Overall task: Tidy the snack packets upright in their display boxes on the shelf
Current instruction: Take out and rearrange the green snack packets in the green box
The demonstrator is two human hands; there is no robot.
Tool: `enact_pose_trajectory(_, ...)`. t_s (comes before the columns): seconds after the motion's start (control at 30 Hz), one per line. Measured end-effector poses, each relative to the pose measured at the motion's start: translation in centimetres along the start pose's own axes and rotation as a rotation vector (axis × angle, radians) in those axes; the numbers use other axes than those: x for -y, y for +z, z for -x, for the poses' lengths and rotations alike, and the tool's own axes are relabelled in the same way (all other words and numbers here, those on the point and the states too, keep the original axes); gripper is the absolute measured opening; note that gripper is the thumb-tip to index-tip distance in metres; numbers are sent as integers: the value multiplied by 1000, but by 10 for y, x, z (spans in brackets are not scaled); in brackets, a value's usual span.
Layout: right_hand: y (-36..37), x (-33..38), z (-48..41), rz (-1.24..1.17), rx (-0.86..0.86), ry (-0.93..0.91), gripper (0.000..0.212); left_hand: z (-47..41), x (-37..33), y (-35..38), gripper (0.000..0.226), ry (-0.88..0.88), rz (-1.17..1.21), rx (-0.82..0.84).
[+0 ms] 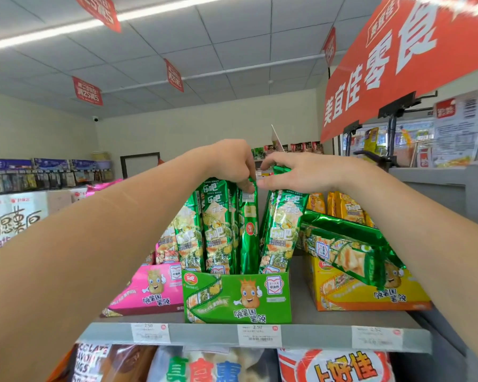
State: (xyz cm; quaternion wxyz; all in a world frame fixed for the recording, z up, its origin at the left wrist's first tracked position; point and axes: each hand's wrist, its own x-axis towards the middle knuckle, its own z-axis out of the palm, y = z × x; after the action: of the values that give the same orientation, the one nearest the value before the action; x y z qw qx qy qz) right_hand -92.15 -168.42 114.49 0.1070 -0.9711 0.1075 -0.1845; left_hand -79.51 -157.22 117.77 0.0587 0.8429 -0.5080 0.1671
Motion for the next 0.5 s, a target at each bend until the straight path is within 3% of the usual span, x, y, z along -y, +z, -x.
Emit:
enact_pose_trajectory(0.17, -4, 1, 4, -88, 35, -24, 88, 15, 6, -15, 14, 70, 276, -126)
enact_pose_trajectory(0.27, -7, 1, 7, -253, 40, -64, 72, 26, 6, -33, 14, 112, 551, -289)
enact_pose_trajectory(0.37, -8, 2, 13, -294, 36, -83, 75, 39, 3, -47, 18, 185, 737, -564)
enact_pose_trajectory(0.5, -8, 6, 19, -291, 23, -91, 80, 56, 3, -54, 13, 245, 723, -940)
